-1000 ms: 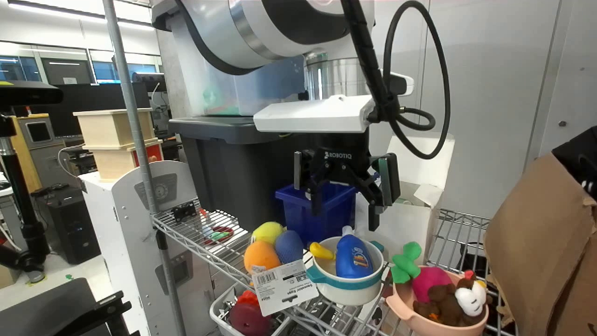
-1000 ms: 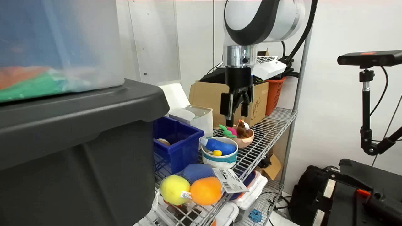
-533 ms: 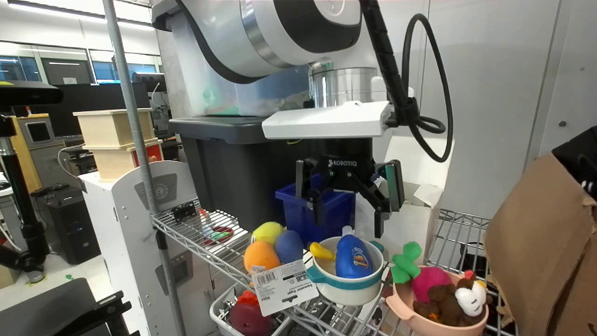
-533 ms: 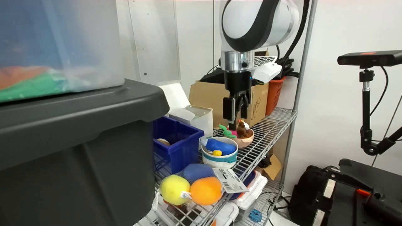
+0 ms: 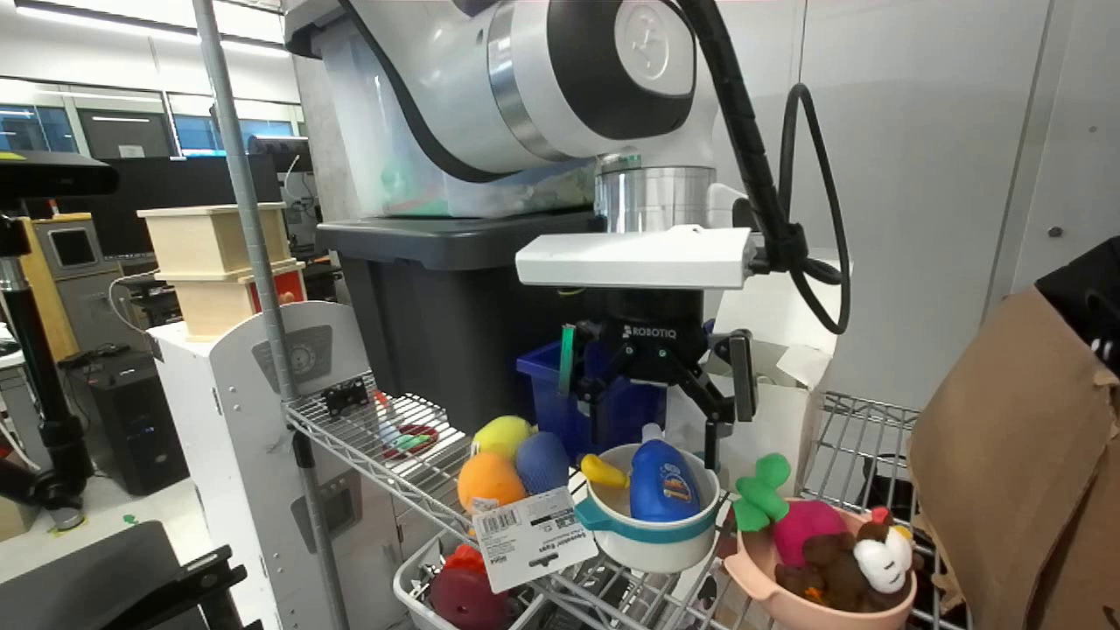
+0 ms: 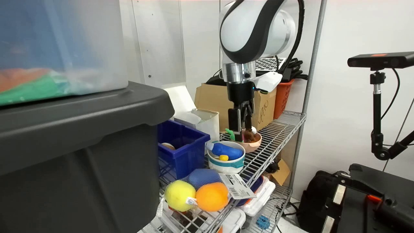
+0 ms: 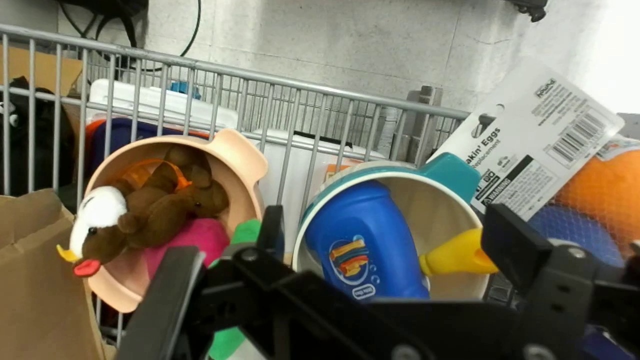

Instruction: Put the brown doll in the blue box

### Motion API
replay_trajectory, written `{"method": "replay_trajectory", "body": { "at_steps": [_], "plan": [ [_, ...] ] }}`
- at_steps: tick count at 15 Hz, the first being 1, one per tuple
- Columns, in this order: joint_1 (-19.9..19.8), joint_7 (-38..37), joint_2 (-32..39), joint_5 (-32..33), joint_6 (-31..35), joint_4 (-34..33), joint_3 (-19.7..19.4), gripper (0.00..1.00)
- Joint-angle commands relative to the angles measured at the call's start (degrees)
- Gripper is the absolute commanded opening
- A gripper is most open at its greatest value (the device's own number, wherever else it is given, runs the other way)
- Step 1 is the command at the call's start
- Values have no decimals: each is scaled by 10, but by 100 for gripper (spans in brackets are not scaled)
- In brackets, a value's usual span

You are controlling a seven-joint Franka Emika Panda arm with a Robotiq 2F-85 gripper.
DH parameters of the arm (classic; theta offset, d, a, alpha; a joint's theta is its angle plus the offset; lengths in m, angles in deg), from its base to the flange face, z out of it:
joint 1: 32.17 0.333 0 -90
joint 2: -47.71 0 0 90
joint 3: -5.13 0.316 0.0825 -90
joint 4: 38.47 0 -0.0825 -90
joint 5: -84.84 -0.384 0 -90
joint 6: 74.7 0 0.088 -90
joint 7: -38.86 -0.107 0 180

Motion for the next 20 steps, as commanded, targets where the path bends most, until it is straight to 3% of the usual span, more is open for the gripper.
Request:
{"method": "replay_trajectory", "body": {
  "at_steps": [1, 11, 20],
  "plan": [
    [-14, 0, 12, -3, -26, -38, 8, 100],
    [-87, 10, 54, -16, -61, -132, -9, 100],
    [-106, -19, 131, -25, -62, -178, -12, 100]
  ]
}}
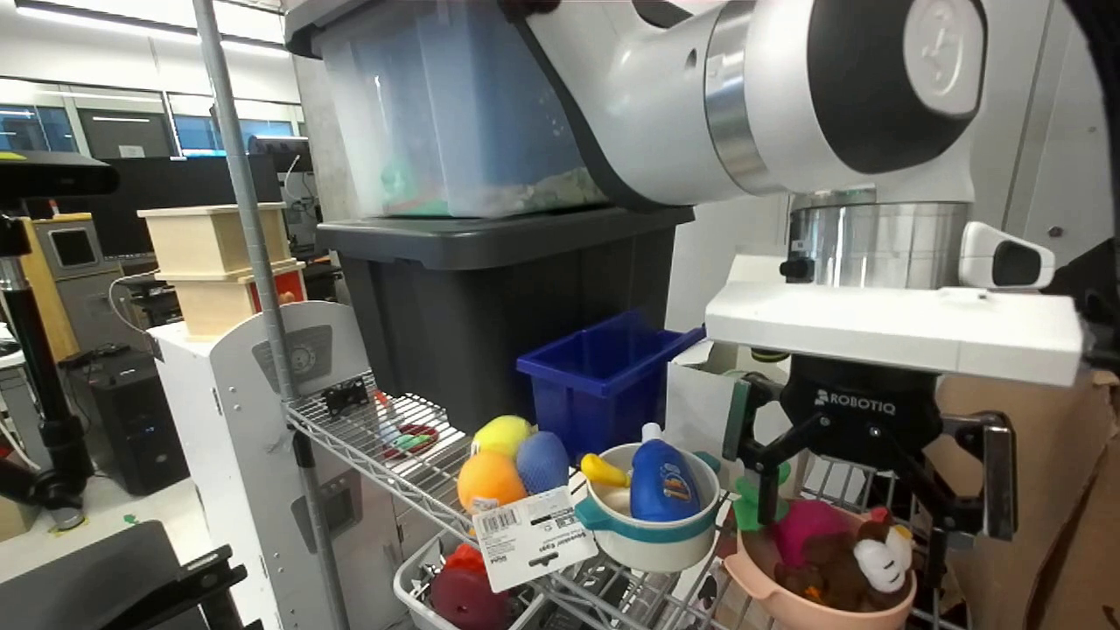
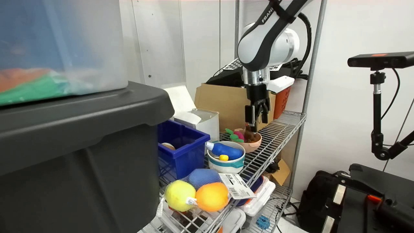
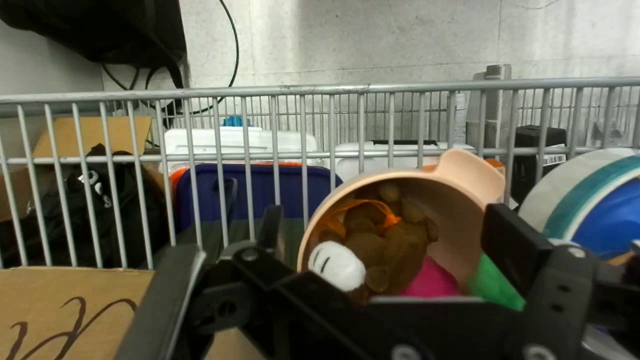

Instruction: Put the brown doll in the blue box

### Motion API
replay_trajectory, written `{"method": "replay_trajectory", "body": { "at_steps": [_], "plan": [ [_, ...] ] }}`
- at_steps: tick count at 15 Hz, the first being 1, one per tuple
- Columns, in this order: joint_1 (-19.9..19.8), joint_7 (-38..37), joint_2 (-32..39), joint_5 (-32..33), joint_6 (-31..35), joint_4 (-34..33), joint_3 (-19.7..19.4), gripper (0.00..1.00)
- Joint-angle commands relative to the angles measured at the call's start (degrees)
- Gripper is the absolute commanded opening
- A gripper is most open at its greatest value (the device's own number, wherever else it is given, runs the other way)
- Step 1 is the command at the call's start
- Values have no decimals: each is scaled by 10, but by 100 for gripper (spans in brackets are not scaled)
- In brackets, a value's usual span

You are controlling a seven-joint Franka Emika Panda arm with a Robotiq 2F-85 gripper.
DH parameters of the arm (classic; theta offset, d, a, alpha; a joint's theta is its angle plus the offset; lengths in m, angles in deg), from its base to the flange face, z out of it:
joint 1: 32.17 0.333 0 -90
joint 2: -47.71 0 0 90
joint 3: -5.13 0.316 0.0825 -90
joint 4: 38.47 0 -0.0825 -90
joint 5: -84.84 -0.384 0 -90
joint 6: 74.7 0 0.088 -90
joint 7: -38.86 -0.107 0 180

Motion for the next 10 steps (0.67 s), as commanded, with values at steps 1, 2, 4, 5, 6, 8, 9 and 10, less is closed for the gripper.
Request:
{"method": "replay_trajectory", "body": {
  "at_steps": [1, 2, 4, 5, 6, 8, 9, 10],
  "plan": [
    [-6, -19, 34, -23, -19, -46, 3, 100],
    [-8, -24, 37, -31, -22, -53, 5, 100],
    [-11, -28, 38, -48, -34, -66, 10, 100],
    [-10, -33, 38, -54, -35, -71, 10, 100],
    [-8, -40, 38, -60, -30, -75, 9, 100],
    [-5, -51, 38, -66, -23, -80, 8, 100],
    [-3, -56, 40, -66, -21, -81, 8, 100],
    [-3, -58, 41, -66, -20, -83, 7, 100]
  ]
}}
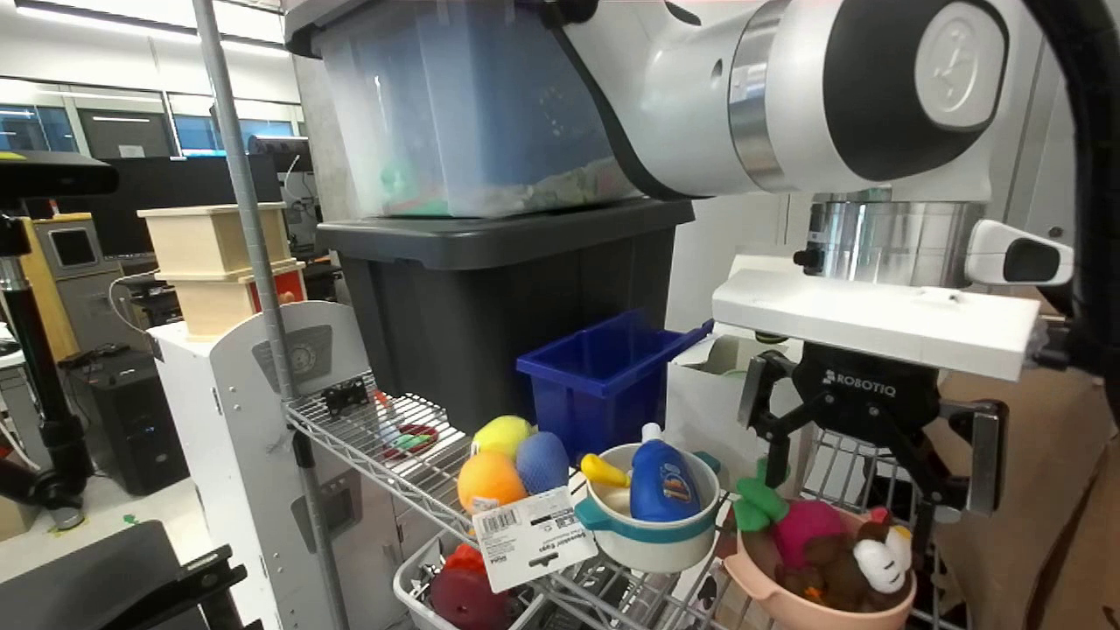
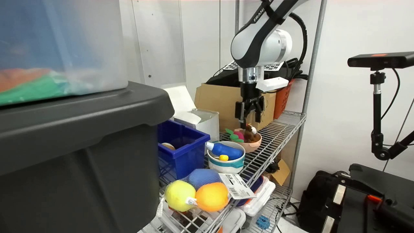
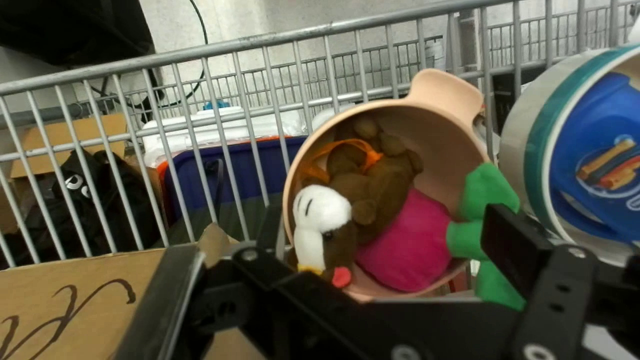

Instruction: Put the brown doll in the blue box

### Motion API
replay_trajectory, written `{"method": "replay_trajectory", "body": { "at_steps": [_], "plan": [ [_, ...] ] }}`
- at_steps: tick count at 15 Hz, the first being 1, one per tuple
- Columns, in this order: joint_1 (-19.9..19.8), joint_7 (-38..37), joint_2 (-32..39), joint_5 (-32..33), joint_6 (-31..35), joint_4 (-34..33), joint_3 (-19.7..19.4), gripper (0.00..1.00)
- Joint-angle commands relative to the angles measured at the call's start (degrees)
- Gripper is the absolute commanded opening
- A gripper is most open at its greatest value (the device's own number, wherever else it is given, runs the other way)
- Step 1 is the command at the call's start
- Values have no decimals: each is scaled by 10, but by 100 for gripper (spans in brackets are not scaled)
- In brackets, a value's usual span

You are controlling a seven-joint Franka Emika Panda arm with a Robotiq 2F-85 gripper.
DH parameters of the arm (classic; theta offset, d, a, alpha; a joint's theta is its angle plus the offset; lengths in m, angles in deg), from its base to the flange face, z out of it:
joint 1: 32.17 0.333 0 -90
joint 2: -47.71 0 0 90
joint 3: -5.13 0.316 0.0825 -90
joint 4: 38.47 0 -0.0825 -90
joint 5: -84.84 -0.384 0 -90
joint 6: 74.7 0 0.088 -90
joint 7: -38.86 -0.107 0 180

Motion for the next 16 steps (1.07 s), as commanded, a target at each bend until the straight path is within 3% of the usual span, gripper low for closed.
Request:
{"method": "replay_trajectory", "body": {
  "at_steps": [1, 16],
  "plan": [
    [-1, -12, 9, -10, -11, -19, 3, 100],
    [-4, -13, 16, -7, -3, -20, 0, 100]
  ]
}}
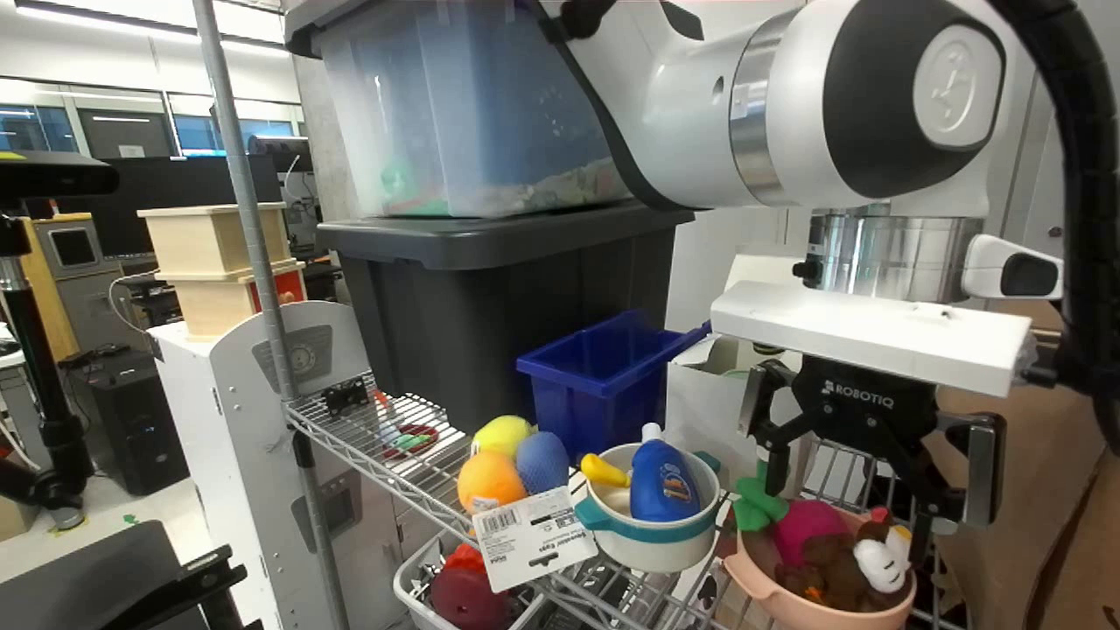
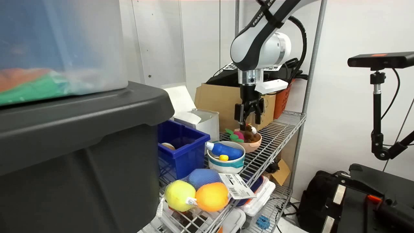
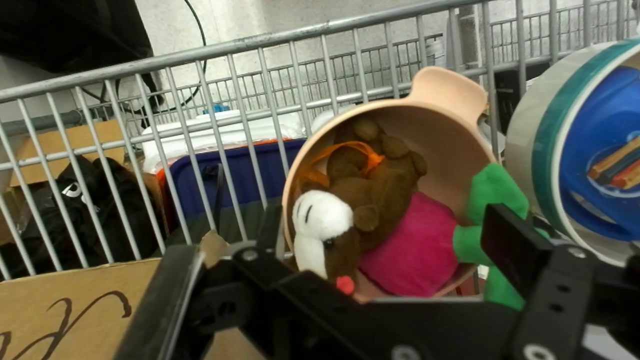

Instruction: Put the brown doll in the blue box

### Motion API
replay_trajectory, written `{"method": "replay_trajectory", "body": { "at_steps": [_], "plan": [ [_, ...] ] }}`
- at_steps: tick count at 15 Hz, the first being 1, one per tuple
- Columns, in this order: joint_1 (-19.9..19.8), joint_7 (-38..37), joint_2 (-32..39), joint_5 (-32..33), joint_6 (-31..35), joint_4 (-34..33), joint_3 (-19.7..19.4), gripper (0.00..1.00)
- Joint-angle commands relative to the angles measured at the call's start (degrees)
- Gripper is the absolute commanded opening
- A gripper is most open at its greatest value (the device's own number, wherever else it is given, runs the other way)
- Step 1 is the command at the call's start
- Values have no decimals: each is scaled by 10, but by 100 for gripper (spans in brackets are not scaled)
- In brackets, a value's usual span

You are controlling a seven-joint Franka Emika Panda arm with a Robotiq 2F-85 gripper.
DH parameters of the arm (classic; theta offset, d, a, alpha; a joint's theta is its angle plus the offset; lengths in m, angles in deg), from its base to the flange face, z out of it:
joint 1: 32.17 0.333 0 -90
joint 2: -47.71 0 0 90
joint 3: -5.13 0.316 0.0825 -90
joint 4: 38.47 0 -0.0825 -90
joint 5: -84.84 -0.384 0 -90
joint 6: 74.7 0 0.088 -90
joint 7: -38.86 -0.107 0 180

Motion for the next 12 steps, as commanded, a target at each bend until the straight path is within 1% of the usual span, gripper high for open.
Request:
{"method": "replay_trajectory", "body": {
  "at_steps": [1, 8, 12],
  "plan": [
    [-4, -2, 5, -6, -4, -12, 0, 100],
    [-3, -4, 10, -6, 0, -6, -2, 100],
    [-4, -8, 20, -7, -5, -16, -3, 100]
  ]
}}
